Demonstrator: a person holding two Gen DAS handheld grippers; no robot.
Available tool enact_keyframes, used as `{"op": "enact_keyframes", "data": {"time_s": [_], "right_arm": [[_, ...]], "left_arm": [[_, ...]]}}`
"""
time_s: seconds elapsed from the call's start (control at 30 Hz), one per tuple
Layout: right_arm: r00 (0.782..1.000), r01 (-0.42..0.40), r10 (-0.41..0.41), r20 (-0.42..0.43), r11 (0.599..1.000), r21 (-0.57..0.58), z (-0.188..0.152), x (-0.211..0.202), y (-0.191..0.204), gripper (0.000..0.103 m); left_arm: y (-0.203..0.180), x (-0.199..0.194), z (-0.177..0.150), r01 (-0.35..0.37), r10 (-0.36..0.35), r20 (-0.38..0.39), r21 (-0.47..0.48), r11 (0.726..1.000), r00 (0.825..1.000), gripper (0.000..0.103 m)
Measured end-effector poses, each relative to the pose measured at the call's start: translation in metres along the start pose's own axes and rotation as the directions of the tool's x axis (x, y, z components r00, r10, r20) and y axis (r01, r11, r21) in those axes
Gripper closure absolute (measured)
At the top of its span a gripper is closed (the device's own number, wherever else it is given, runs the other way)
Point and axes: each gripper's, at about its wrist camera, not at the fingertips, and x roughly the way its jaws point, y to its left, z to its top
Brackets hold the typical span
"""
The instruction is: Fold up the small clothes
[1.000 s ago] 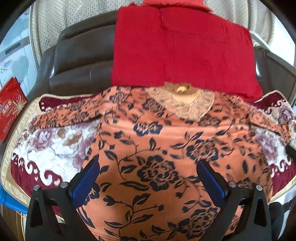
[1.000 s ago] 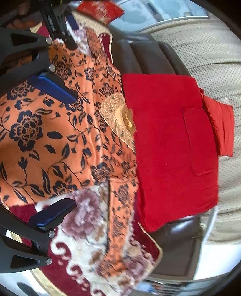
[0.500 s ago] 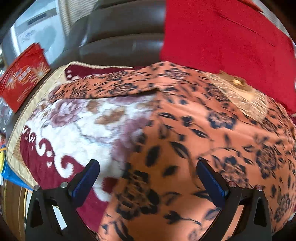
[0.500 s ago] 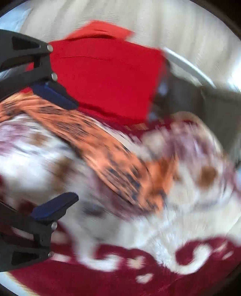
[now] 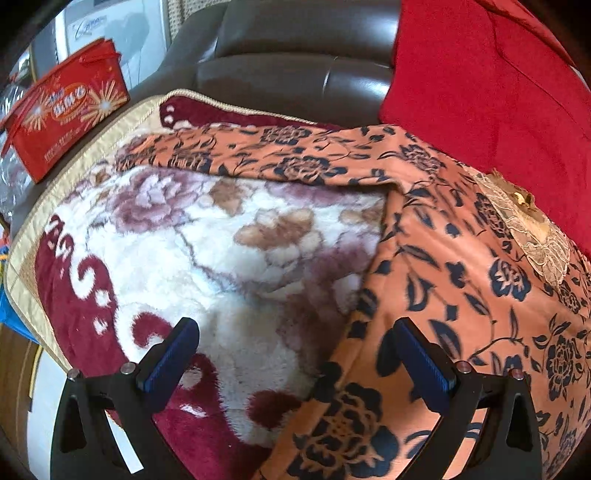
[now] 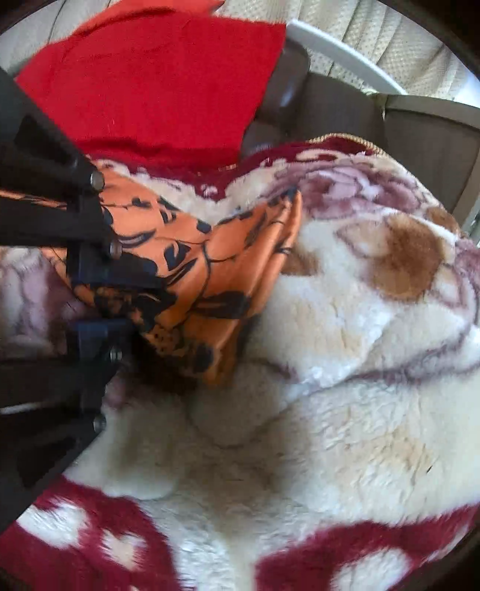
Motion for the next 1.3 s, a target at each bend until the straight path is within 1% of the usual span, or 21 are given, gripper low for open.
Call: {"op": "enact_keyframes", "data": {"time_s": [0.07,0.1,0.2,0.27,0.37,0.47,0.57,0.6,0.63,0.67,0.7,0.8,0.83,0.9,0.97,1.03,1.1,1.2,1.23,1.27,1.3], "right_arm": [[0.998,0.066,-0.062,0.033,0.989,-0.13,-0.001,-0.01,0.027,0.095],[0.997,0.063,-0.052,0.06,0.976,-0.208,-0.003,-0.02,0.05,0.096],[0.992,-0.001,0.051,0.114,0.915,-0.403,-0.027,-0.055,0.132,0.096],[0.982,-0.078,0.157,0.104,0.841,-0.535,-0.062,-0.082,0.194,0.096],[0.945,-0.229,0.326,0.015,0.694,-0.682,-0.141,-0.116,0.282,0.096],[0.884,-0.385,0.447,-0.135,0.533,-0.753,-0.237,-0.138,0.343,0.096],[0.839,-0.49,0.463,-0.284,0.419,-0.764,-0.336,-0.134,0.375,0.093],[0.844,-0.497,0.427,-0.324,0.397,-0.771,-0.361,-0.123,0.38,0.087],[0.851,-0.499,0.384,-0.357,0.381,-0.779,-0.384,-0.109,0.382,0.068],[0.861,-0.496,0.328,-0.389,0.373,-0.784,-0.408,-0.088,0.38,0.046],[0.863,-0.503,0.263,-0.431,0.373,-0.78,-0.428,-0.063,0.374,0.009],[0.842,-0.525,0.128,-0.525,0.42,-0.74,-0.453,-0.009,0.34,0.01],[0.829,-0.539,0.131,-0.543,0.443,-0.716,-0.449,-0.004,0.329,0.01],[0.825,-0.552,0.173,-0.538,0.451,-0.701,-0.432,-0.008,0.309,0.01],[0.826,-0.555,0.208,-0.524,0.463,-0.691,-0.415,-0.021,0.29,0.01],[0.828,-0.555,0.25,-0.502,0.494,-0.669,-0.395,-0.038,0.266,0.01],[0.824,-0.56,0.278,-0.493,0.531,-0.637,-0.373,-0.04,0.251,0.01],[0.818,-0.569,0.307,-0.486,0.554,-0.608,-0.349,-0.046,0.235,0.01],[0.816,-0.573,0.316,-0.484,0.556,-0.602,-0.343,-0.048,0.228,0.01],[0.813,-0.577,0.322,-0.485,0.556,-0.598,-0.337,-0.051,0.223,0.01],[0.812,-0.578,0.321,-0.487,0.554,-0.599,-0.33,-0.054,0.218,0.01]], "left_arm": [[0.007,0.01,-0.004,0.005,-0.005,-0.018,-0.015,1.0,1.0,0.0],[0.011,0.016,-0.007,0.021,-0.022,-0.027,-0.031,0.999,0.999,0.0],[0.023,0.02,-0.014,0.079,-0.079,0.0,-0.087,0.993,0.997,0.0],[0.022,0.02,-0.015,0.083,-0.083,0.004,-0.077,0.994,0.997,0.0],[0.026,0.021,-0.016,0.113,-0.113,0.003,-0.079,0.99,0.994,0.0],[0.028,0.022,-0.016,0.134,-0.135,0.002,-0.073,0.988,0.991,0.0],[0.028,0.022,-0.016,0.14,-0.14,0.006,-0.053,0.989,0.99,0.0],[0.028,0.021,-0.015,0.141,-0.142,-0.003,-0.048,0.989,0.99,0.0],[0.028,0.02,-0.013,0.142,-0.143,-0.02,-0.04,0.989,0.99,0.0],[0.028,0.015,-0.01,0.141,-0.142,-0.026,-0.039,0.989,0.99,0.0],[0.028,0.01,-0.007,0.142,-0.142,-0.008,-0.039,0.989,0.99,0.0],[0.019,-0.03,0.009,0.205,-0.205,0.12,0.009,0.979,0.971,0.001],[0.012,-0.039,0.016,0.237,-0.238,0.14,0.023,0.971,0.961,0.001],[-0.009,-0.052,0.037,0.368,-0.37,0.138,0.04,0.929,0.919,0.001],[-0.041,-0.049,0.059,0.51,-0.509,0.093,0.014,0.86,0.855,0.001],[-0.081,-0.038,0.076,0.588,-0.588,0.046,0.022,0.809,0.807,0.001],[-0.125,-0.018,0.088,0.604,-0.603,-0.031,0.033,0.796,0.797,0.001],[-0.179,0.021,0.094,0.627,-0.616,-0.168,0.017,0.779,0.77,0.004],[-0.189,0.035,0.093,0.614,-0.601,-0.21,-0.005,0.79,0.771,0.011],[-0.197,0.05,0.09,0.583,-0.571,-0.254,-0.033,0.812,0.78,0.028],[-0.202,0.064,0.088,0.552,-0.54,-0.296,-0.05,0.833,0.788,0.038]]}}
